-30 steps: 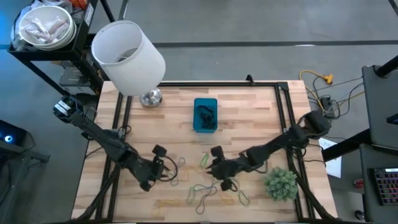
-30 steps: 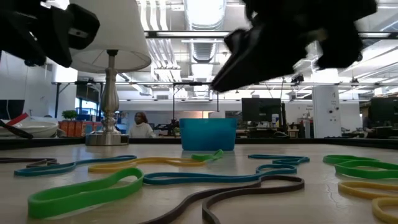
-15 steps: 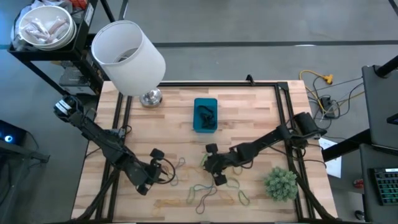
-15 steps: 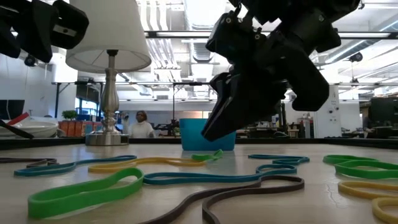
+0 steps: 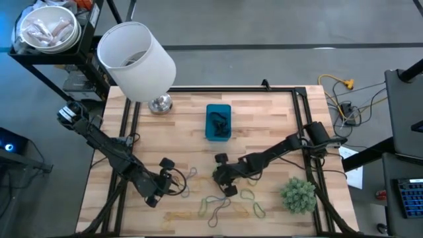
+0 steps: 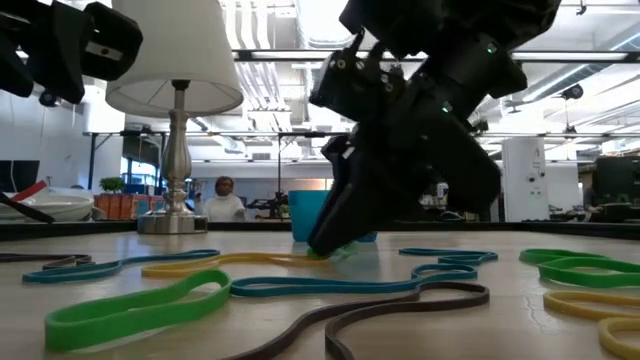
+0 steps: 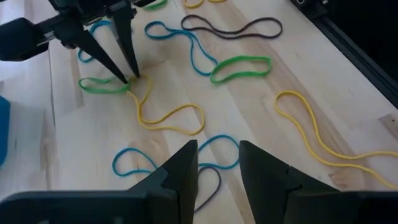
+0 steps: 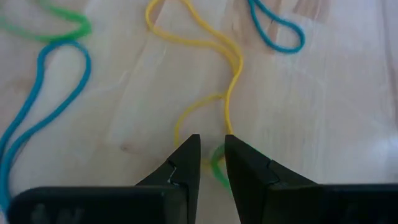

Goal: Pick and place rubber bands into bin
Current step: Put the green rubber band into the blue bin

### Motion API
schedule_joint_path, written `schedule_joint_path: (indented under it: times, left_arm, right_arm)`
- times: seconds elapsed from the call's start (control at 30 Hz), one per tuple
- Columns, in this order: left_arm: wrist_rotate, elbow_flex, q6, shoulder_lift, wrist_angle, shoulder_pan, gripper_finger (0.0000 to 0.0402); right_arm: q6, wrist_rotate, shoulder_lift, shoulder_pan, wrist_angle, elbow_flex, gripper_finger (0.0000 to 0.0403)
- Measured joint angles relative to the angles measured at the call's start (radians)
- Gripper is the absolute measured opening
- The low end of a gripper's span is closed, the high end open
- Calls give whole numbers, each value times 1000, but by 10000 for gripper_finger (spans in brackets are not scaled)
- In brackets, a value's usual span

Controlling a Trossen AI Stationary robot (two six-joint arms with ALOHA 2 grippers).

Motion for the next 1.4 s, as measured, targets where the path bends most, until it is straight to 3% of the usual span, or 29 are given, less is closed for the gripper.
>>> schedule_joint_path:
  times: [0.37, 0.6, 0.73, 1.0, 1.2, 1.4]
  left_arm:
    - [0, -1, 0, 0, 2, 0, 102]
    - [-2, -1, 1, 0, 5, 0, 102]
    - [-3, -1, 1, 0, 5, 1, 102]
    - [-3, -7, 1, 0, 5, 1, 102]
    - [-11, -19, 2, 0, 10, 1, 102]
    - [-26, -19, 31, 0, 40, 1, 102]
  right_arm:
    - [33, 0, -3, -4, -47, -3, 66]
    - [-15, -3, -3, -5, -53, -3, 15]
    - [-16, -3, -3, -5, -65, 6, 9]
    - [7, 19, -47, 4, -212, 65, 8]
    - [-17, 106, -101, 36, -245, 75, 8]
    - [-82, 272, -141, 44, -241, 76, 8]
